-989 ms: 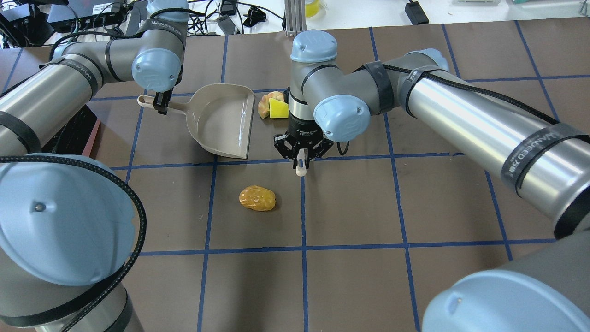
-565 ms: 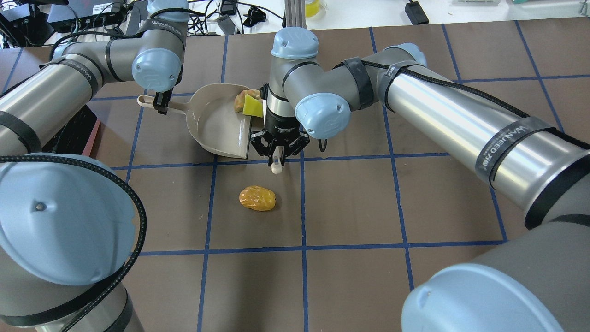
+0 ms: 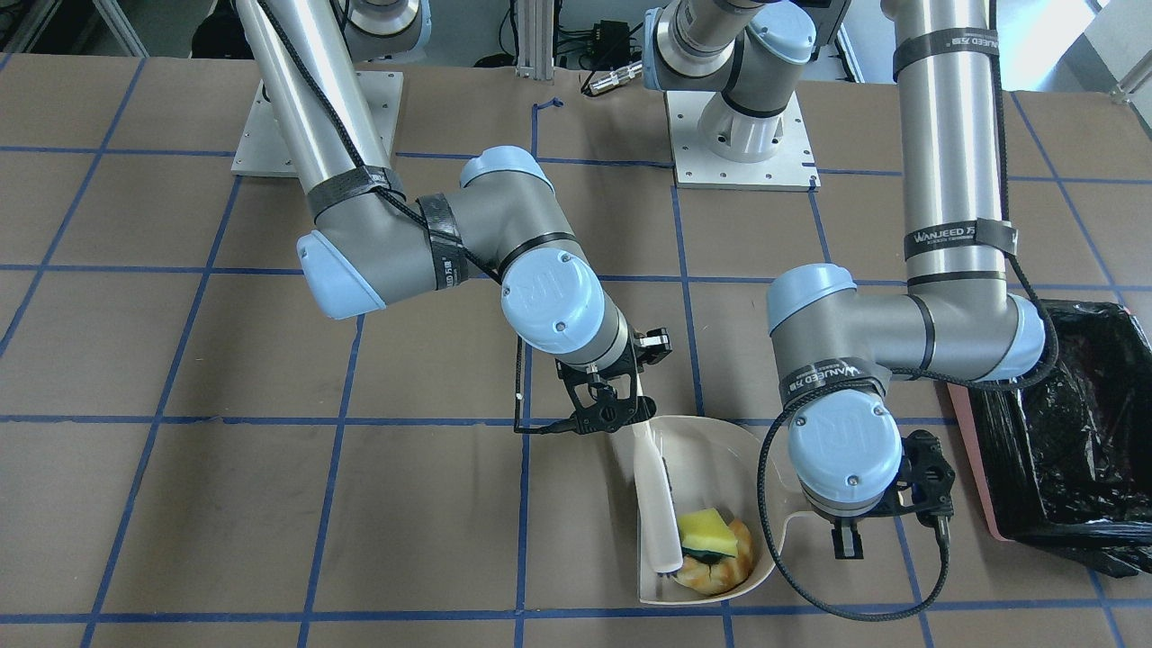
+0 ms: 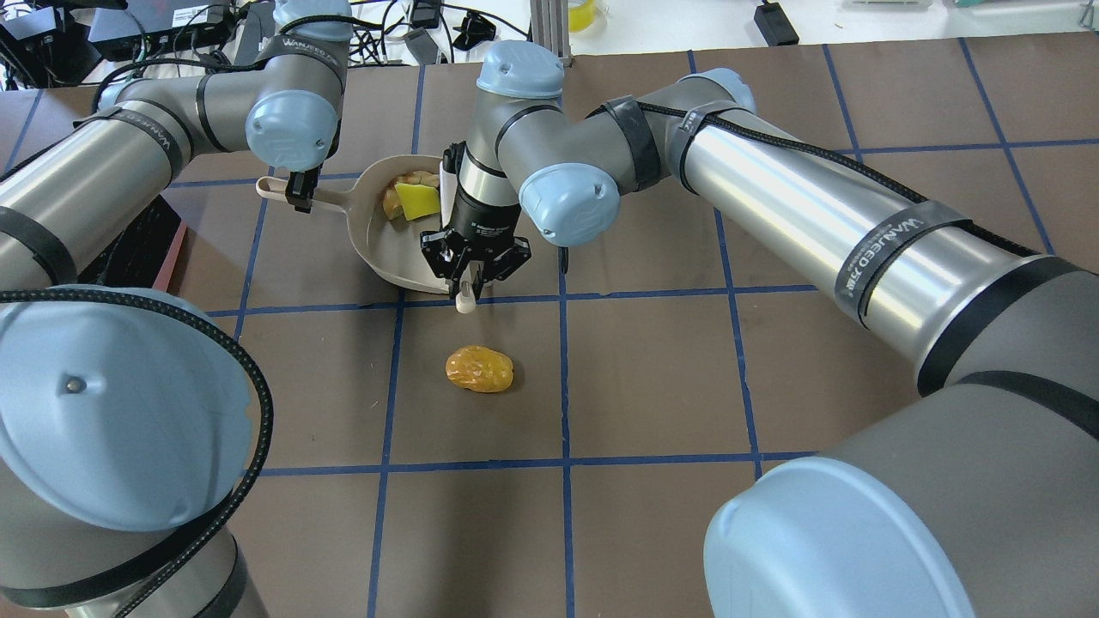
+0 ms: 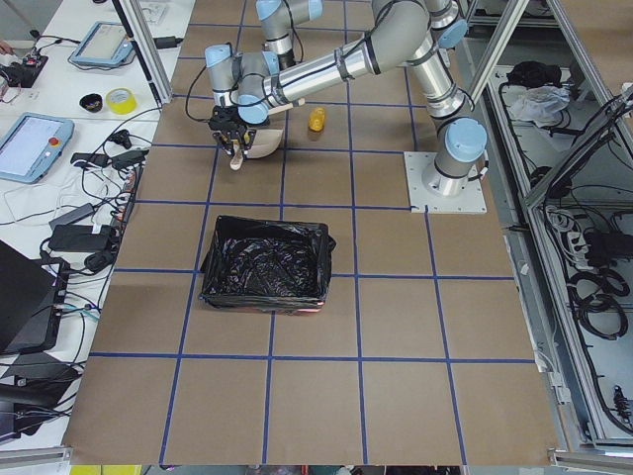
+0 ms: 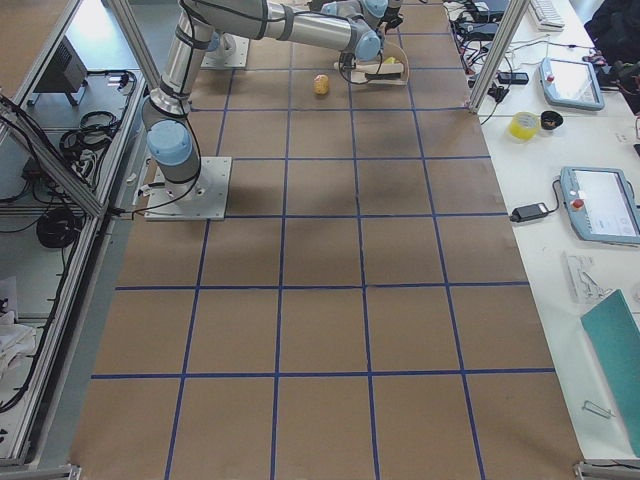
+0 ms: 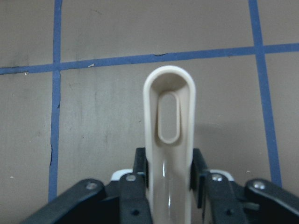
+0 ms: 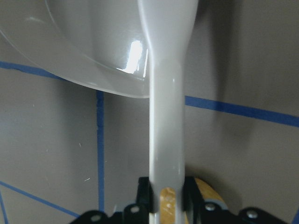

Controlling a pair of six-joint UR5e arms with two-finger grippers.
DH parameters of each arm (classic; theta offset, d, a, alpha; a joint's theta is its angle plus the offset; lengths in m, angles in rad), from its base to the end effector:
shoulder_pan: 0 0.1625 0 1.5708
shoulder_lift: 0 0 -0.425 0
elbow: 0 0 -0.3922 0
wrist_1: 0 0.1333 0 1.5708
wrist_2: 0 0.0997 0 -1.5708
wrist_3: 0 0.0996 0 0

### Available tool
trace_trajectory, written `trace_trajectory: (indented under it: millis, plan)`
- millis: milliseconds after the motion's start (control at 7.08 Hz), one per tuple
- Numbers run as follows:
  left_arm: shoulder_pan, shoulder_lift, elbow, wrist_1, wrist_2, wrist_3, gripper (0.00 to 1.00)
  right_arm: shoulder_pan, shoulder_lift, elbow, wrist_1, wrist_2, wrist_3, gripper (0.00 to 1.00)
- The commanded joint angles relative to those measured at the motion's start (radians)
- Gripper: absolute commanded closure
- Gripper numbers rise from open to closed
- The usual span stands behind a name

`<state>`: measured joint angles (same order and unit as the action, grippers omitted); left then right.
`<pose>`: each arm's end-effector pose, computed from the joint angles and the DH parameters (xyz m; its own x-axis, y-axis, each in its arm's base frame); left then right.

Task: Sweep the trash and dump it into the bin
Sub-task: 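Sweep the sponge and shrimp toy into the dustpan with the right gripper's brush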

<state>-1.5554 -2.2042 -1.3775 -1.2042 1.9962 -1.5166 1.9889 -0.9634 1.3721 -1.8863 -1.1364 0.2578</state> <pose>-0.0814 -0.7005 0.2402 -0.0340 -0.9948 -0.0956 -0.9107 0.0703 -0.4070 0.4416 -0.5625 0.2564 -0.9200 -0.0896 -0.3815 -0.1755 0.9646 0.1968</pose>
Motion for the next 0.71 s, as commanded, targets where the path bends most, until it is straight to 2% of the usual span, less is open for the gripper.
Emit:
trace_trajectory:
  millis: [0,141,424,565]
  plan:
    - [0.000,0.001,0.000,0.000,-0.011,-0.001,1.00,-0.001,0.002,-0.016,0.016,-0.026,0.007,1.00]
    - [0.000,0.003,0.000,0.002,-0.045,-0.002,1.00,-0.001,-0.017,-0.016,0.107,-0.169,0.009,1.00]
    - [0.000,0.007,-0.002,0.005,-0.048,-0.001,1.00,-0.004,-0.076,-0.007,0.258,-0.232,0.021,1.00]
    - [0.000,0.009,-0.003,0.005,-0.048,-0.001,1.00,-0.005,-0.109,0.016,0.300,-0.296,0.076,1.00]
